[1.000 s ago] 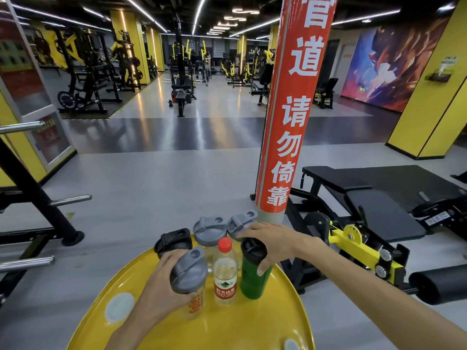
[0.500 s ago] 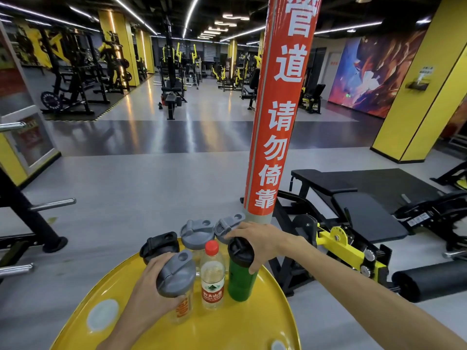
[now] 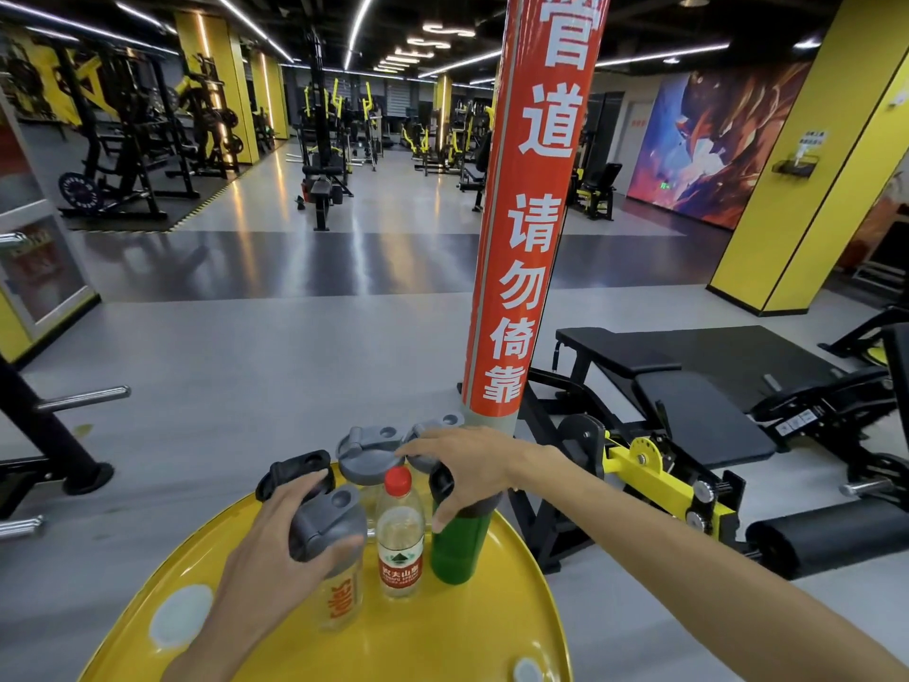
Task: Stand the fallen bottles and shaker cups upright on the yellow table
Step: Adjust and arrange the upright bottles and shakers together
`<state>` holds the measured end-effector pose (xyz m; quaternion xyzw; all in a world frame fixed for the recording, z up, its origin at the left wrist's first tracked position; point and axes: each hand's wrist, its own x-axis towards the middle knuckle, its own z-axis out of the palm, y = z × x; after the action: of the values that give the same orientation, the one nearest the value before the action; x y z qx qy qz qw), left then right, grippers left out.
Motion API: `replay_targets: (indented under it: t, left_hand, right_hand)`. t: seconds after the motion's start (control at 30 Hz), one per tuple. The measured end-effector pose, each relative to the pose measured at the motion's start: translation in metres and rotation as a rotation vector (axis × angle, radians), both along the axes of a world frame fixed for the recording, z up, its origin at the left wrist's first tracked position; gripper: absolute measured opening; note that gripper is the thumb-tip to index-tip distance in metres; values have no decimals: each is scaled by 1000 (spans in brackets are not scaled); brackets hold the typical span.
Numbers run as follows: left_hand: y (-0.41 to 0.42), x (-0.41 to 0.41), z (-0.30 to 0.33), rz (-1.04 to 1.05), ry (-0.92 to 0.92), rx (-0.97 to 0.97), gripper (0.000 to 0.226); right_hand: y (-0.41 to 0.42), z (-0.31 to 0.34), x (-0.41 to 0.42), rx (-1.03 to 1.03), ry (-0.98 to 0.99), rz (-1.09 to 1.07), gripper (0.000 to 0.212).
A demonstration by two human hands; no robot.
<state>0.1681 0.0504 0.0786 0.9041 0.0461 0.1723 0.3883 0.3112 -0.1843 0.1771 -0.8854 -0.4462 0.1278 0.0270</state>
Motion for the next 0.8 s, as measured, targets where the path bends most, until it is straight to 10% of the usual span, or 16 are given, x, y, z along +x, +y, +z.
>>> replay_targets:
  t: [0.8]
  left_hand:
    - [0, 53, -14, 90, 232, 221, 78]
  right_hand:
    - [45, -24, -20, -7, -31, 75, 57]
